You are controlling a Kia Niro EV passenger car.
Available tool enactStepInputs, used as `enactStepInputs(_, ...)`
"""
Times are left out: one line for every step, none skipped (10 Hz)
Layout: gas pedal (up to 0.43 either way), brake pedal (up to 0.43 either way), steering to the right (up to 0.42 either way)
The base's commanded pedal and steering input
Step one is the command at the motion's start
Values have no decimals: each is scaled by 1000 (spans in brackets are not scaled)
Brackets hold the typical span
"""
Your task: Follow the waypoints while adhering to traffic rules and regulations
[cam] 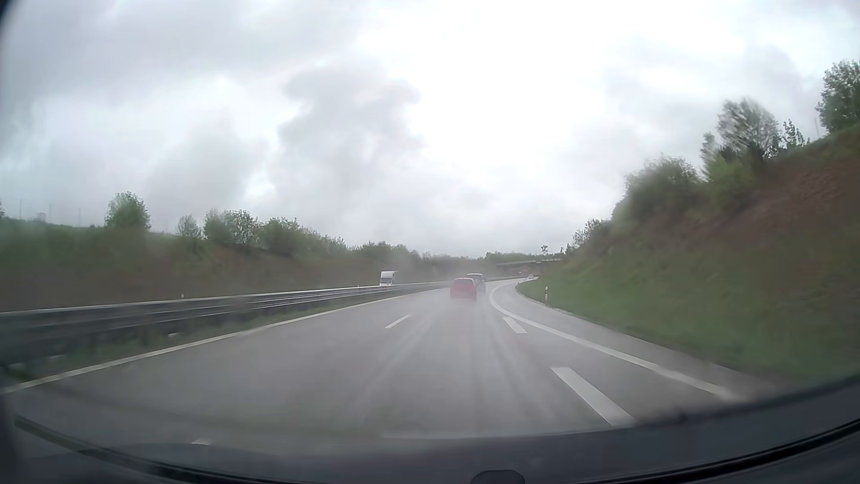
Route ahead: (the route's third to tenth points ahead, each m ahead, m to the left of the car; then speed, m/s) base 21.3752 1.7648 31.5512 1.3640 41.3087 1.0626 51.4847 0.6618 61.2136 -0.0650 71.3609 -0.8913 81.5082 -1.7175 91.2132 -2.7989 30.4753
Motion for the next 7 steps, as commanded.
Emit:
enactStepInputs(280,0,8)
enactStepInputs(280,0,8)
enactStepInputs(280,0,8)
enactStepInputs(280,0,8)
enactStepInputs(280,0,8)
enactStepInputs(280,0,9)
enactStepInputs(280,0,9)
